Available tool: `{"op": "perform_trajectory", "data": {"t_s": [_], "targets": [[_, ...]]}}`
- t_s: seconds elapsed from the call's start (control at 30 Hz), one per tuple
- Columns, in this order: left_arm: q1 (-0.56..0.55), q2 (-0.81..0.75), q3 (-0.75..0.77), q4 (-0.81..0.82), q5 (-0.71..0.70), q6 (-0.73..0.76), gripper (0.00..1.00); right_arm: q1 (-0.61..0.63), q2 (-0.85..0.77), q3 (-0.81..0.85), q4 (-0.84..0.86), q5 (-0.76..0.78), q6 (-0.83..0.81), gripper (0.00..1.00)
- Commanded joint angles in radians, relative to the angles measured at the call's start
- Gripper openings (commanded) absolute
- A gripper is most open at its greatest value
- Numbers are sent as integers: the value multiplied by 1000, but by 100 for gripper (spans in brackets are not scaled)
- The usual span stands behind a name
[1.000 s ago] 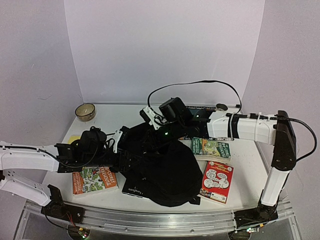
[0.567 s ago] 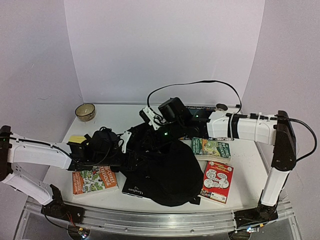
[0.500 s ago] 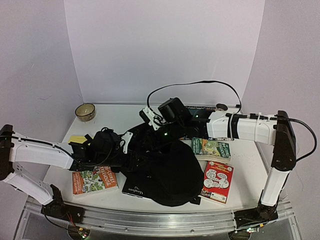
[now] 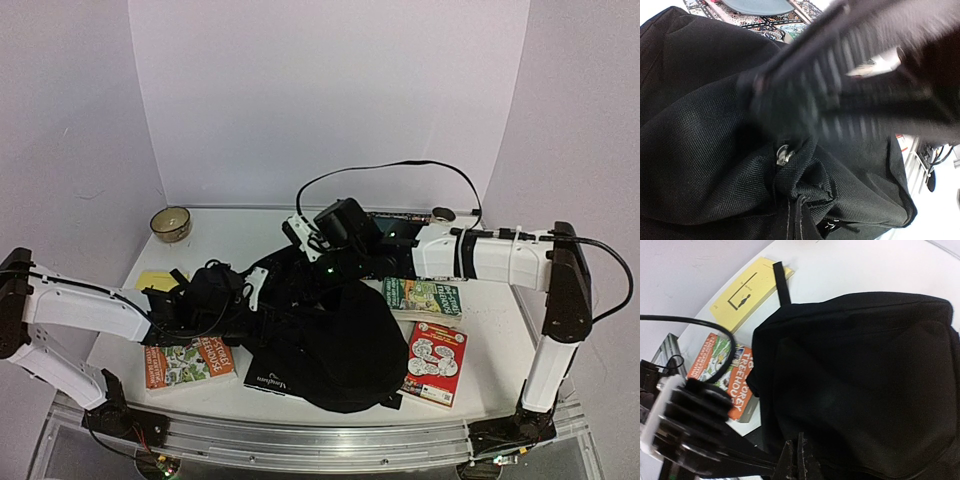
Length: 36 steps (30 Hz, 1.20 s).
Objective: Pack the student bag
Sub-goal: Zip the upper front pocket of the student bag.
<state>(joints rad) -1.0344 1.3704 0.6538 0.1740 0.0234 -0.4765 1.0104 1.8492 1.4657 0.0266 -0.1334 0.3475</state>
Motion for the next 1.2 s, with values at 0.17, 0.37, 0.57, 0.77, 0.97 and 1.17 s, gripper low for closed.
{"op": "perform_trajectory", "data": {"t_s": [0.17,0.37,0.57,0.77,0.97,1.17], "targets": [[-4,-196,-146,32,-14,-61,0,1,-76,-33,-26,209,-32,0],[-4,-225,-206,27,21,-84,0,-45,-105,-107,-27,331,50,0],[-4,-258,-190,-14,10,-102,4,-60,-87,-109,-46,191,59,0],[-5,-227,-66,-11,-21,-103,53,-47,-72,-94,-4,67,88,0],[-4,-153,-13,-19,-106,-341,86,-39,-95,-80,15,32,96,0],[-7,-128,-56,-20,-87,-708,93,-30,-102,-67,21,15,98,0]]}}
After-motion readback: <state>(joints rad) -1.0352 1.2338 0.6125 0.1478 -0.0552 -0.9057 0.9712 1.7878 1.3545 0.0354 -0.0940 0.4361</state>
